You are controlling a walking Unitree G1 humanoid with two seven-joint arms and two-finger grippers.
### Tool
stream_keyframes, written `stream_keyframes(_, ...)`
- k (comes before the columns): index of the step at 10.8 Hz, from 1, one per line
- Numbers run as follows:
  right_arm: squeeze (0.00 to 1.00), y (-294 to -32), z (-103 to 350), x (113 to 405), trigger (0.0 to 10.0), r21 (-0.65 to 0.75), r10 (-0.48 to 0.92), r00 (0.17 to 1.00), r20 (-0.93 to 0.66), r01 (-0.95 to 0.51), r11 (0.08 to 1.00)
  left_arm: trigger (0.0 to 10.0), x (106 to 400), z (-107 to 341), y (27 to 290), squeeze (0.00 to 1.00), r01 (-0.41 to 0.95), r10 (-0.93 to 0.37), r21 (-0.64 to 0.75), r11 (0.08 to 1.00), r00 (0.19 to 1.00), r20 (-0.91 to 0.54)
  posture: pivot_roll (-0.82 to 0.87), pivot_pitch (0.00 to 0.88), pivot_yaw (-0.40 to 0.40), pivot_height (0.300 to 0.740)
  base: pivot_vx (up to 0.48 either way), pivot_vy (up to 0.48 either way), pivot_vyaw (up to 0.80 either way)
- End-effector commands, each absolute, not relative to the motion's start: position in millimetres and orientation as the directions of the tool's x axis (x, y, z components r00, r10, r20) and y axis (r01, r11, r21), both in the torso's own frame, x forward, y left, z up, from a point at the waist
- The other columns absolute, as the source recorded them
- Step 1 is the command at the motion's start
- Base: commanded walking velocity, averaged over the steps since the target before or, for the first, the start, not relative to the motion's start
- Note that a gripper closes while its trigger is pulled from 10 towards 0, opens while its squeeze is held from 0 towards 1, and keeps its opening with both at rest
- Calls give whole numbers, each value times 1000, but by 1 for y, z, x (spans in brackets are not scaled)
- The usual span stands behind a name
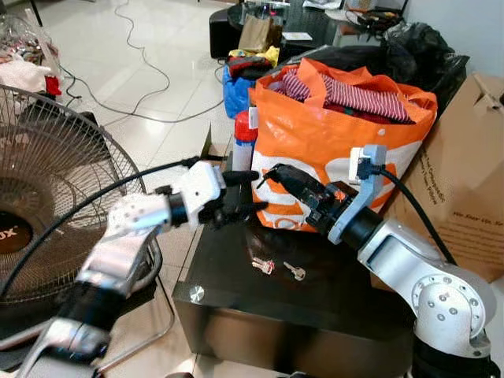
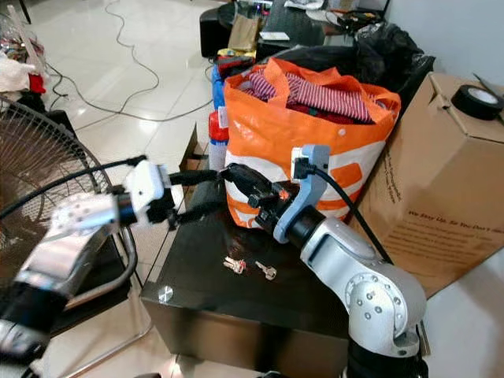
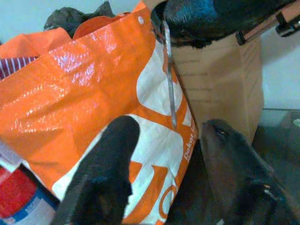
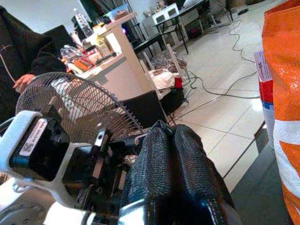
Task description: Hang keys on a hook
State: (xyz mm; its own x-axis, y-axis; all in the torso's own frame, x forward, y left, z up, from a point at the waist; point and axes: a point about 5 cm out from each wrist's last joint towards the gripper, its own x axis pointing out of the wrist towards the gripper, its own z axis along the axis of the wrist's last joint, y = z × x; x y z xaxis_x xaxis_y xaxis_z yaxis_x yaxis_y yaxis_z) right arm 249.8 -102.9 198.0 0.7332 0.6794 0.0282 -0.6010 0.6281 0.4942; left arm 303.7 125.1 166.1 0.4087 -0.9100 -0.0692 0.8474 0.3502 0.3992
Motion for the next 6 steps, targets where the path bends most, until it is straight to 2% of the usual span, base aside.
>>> stream_keyframes(1,0,-103,201,250,0,494,693,721,32,-614,616,0,306,170,123,0,845,-916,413,339,396,-58,-18,0,-72,740,0,0,0)
stream_keyframes(4,0,-103,202,250,0,491,692,721,34,-615,617,0,307,172,110,0,872,-945,396,289,326,-27,-20,0,-72,740,0,0,0)
stream_keyframes(6,0,-103,202,250,0,491,690,723,36,-614,618,0,306,173,106,0,876,-951,397,276,308,-20,-26,0,-66,740,0,0,0)
